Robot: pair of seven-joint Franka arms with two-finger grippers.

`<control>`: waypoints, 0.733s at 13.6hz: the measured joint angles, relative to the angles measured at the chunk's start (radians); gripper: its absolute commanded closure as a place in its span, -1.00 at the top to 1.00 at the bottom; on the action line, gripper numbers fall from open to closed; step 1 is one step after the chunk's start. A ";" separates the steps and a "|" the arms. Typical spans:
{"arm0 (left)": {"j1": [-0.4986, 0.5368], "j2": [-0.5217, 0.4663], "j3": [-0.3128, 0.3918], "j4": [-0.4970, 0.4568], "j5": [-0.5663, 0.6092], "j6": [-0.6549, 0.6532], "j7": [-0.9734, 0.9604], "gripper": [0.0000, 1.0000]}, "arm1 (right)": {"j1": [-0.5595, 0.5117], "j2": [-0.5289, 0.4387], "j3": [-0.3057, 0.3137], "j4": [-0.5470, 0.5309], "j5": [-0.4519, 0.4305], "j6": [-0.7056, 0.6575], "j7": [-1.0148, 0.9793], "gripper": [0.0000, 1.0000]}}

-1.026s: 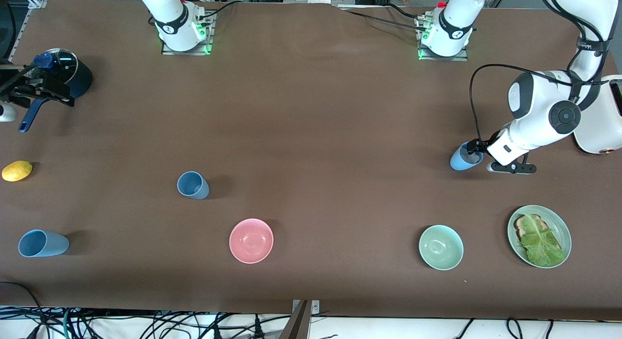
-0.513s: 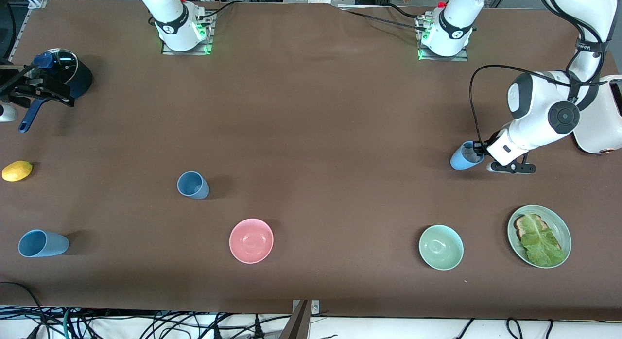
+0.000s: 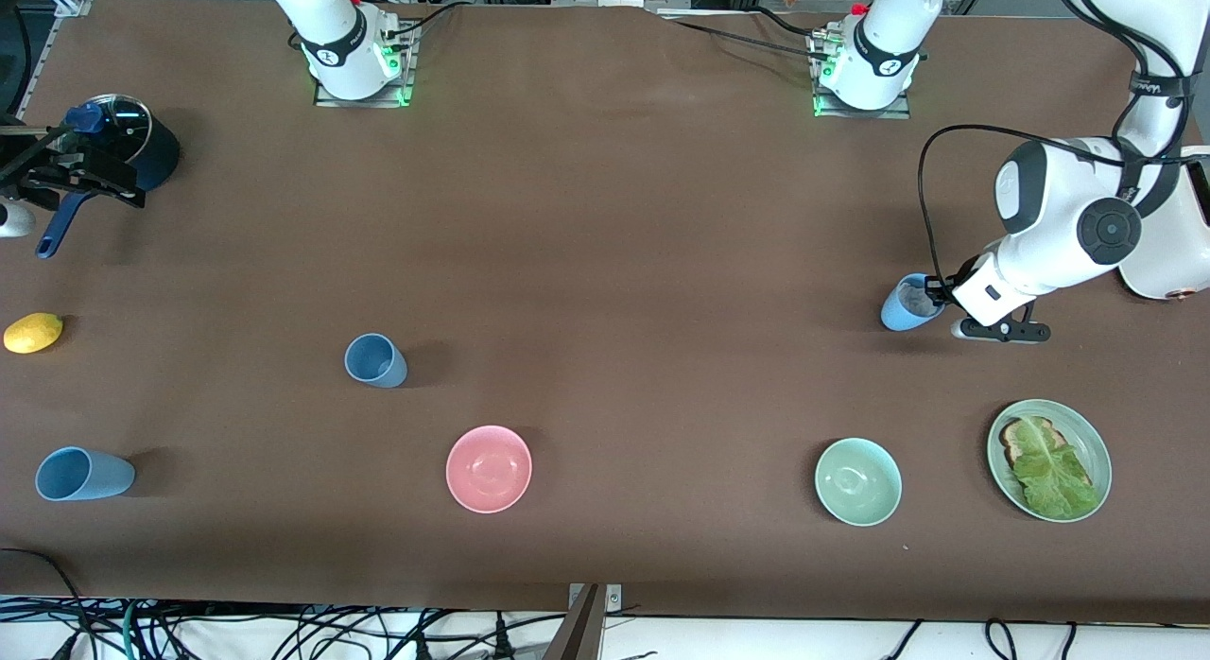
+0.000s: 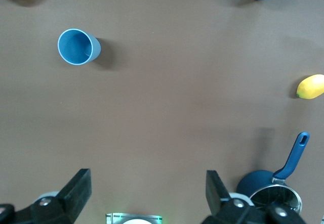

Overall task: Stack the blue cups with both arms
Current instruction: 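Carry the tissue cup with the left gripper toward the table middle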

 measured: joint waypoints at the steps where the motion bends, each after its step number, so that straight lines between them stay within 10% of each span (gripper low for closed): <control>1: -0.002 -0.003 -0.038 0.043 0.000 -0.049 -0.017 -1.00 | 0.000 0.000 0.000 0.000 0.000 0.000 0.000 1.00; 6: -0.037 0.056 -0.306 0.152 -0.002 -0.083 -0.349 -1.00 | 0.000 0.000 0.000 0.000 0.000 0.000 0.000 1.00; 10: -0.208 0.215 -0.335 0.360 -0.001 -0.079 -0.686 -1.00 | 0.000 0.000 0.000 0.001 0.000 0.000 0.000 1.00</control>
